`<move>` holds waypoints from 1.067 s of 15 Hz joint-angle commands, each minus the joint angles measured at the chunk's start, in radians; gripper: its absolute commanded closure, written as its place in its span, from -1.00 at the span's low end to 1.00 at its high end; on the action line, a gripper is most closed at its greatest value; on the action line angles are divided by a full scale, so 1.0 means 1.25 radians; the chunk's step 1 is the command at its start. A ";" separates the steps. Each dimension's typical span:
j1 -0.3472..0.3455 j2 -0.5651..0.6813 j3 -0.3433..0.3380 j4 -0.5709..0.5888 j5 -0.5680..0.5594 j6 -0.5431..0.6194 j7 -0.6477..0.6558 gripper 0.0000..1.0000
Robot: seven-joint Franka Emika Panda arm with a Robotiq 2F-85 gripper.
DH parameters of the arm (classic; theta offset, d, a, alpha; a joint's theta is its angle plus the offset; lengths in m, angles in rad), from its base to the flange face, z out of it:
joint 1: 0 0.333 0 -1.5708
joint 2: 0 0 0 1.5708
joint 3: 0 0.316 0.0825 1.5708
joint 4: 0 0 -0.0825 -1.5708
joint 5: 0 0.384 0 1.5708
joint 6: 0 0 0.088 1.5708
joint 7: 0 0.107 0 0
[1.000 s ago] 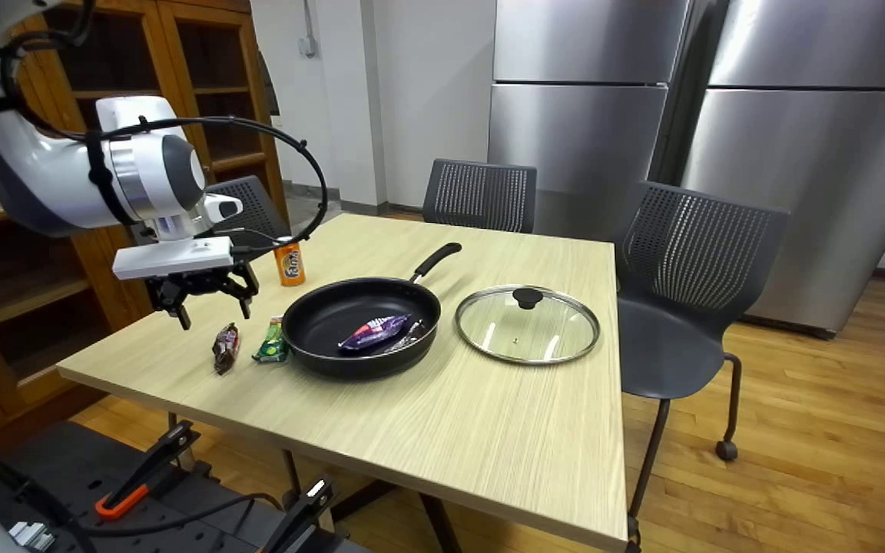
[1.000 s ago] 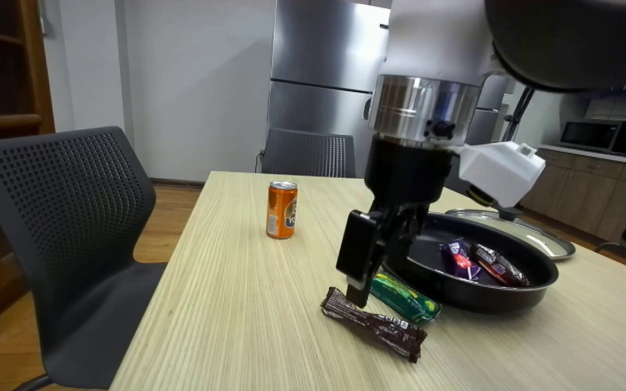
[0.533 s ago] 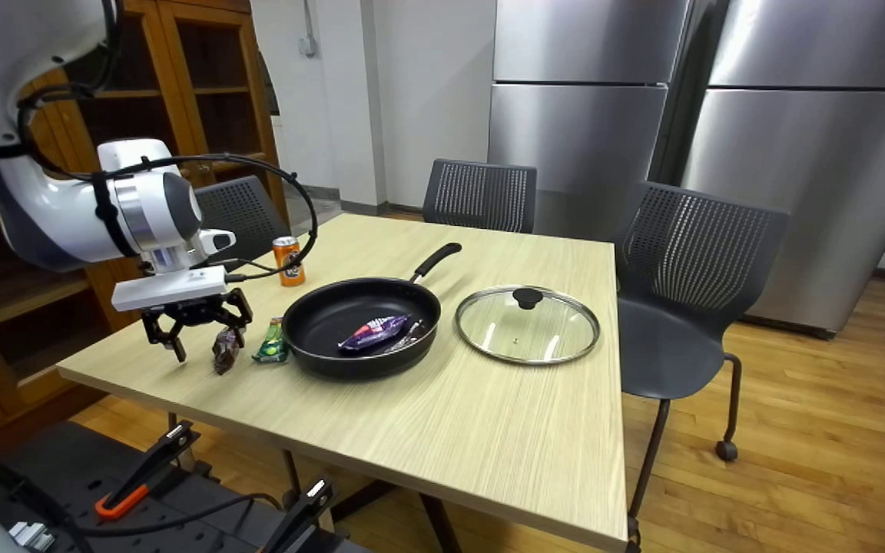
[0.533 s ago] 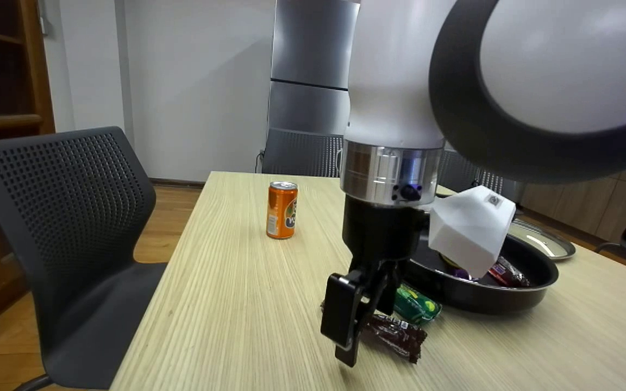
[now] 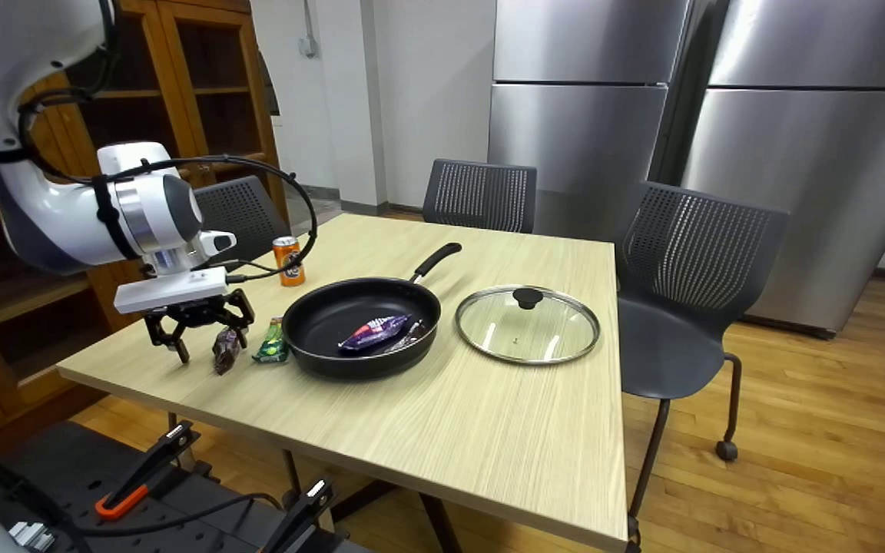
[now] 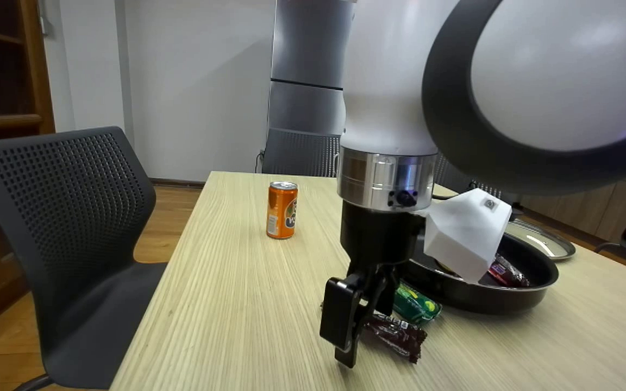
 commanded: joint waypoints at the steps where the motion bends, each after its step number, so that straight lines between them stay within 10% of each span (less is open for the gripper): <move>1: 0.014 -0.018 -0.015 -0.002 -0.007 -0.006 0.022 -1.00; 8: 0.009 -0.036 -0.018 -0.007 -0.010 0.002 0.018 -1.00; 9: 0.008 -0.035 -0.018 -0.006 -0.009 0.002 0.018 -0.50; 16: 0.015 -0.039 -0.028 -0.012 -0.015 0.005 0.025 0.47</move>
